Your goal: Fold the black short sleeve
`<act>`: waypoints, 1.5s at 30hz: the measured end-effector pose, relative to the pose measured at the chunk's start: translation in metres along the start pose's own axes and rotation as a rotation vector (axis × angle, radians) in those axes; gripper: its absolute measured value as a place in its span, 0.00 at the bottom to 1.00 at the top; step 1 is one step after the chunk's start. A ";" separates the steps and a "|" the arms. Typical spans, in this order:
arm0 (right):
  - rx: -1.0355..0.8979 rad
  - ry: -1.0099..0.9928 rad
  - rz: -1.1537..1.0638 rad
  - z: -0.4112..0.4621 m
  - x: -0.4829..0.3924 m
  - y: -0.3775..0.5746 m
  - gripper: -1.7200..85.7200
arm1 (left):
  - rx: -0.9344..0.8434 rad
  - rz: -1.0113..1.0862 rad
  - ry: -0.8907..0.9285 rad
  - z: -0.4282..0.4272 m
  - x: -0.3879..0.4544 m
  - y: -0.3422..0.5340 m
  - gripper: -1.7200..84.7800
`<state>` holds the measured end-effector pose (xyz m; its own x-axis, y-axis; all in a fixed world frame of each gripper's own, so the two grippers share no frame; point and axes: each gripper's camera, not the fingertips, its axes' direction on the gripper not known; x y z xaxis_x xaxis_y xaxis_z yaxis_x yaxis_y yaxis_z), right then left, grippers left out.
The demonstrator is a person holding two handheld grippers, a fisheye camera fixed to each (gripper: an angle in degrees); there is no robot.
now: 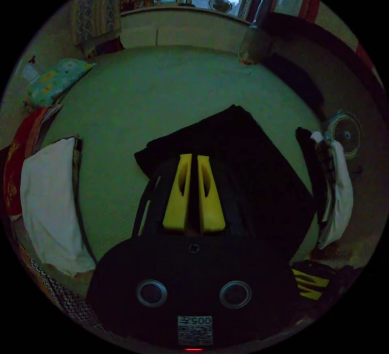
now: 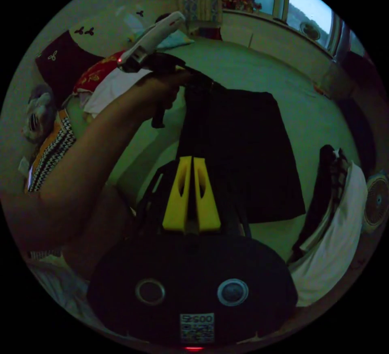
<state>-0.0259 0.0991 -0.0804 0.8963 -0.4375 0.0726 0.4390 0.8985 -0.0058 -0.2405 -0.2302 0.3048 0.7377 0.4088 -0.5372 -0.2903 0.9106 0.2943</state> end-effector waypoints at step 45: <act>-0.054 0.061 -0.259 -0.033 -0.014 0.032 0.00 | -0.119 -0.175 0.071 0.000 -0.189 -0.044 0.03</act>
<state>-0.0223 0.1330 -0.1146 0.7550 -0.6555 0.0182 0.6555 0.7537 -0.0479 -0.3671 -0.3476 0.3934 0.7397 0.2433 -0.6274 -0.2348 0.9671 0.0982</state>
